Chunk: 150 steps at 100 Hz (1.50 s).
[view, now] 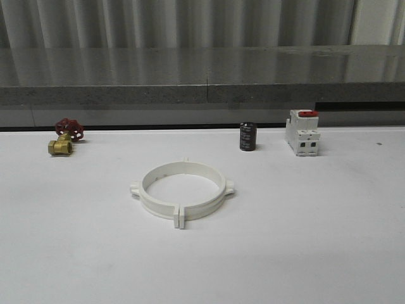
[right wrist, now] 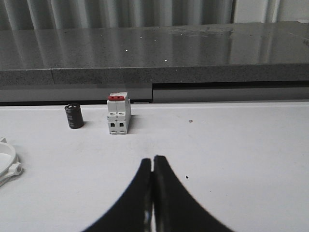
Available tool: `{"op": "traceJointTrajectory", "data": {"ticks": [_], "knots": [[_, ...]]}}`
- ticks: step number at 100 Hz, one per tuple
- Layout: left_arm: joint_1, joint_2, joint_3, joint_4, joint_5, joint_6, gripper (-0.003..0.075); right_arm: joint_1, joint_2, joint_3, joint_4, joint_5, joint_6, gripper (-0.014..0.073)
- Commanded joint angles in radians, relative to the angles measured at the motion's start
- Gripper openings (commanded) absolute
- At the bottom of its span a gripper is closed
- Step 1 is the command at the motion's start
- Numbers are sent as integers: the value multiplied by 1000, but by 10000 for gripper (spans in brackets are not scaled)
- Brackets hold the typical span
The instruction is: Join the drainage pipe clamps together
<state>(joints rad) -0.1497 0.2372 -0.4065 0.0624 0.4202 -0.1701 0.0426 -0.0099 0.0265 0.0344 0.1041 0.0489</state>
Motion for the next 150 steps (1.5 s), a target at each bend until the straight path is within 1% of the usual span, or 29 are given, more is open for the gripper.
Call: {"op": "traceJointTrajectory", "data": {"ticks": [1, 5, 13, 39, 60, 65, 75, 150], "knots": [[7, -1, 38, -139, -233, 181, -21, -5, -20, -16, 5, -86, -10, -67], [7, -7, 77, -177, -299, 231, -21, -5, -20, -16, 5, -86, -10, -67], [7, -32, 142, -175, -366, 231, -21, -5, -20, -16, 5, -86, -10, -67], [11, -168, 341, -101, -368, 231, -21, -5, -20, -16, 5, -86, -10, -67], [93, -271, 453, -101, -376, 227, -21, -5, -20, -16, 5, -86, -10, -67], [108, -267, 450, -97, -353, 227, -21, -5, -20, -16, 5, -86, -10, -67], [126, -267, 450, -92, -358, 227, -21, -5, -20, -16, 5, -86, -10, -67], [124, -267, 450, -77, -363, 227, -21, -5, -20, -16, 5, -86, -10, -67]]}}
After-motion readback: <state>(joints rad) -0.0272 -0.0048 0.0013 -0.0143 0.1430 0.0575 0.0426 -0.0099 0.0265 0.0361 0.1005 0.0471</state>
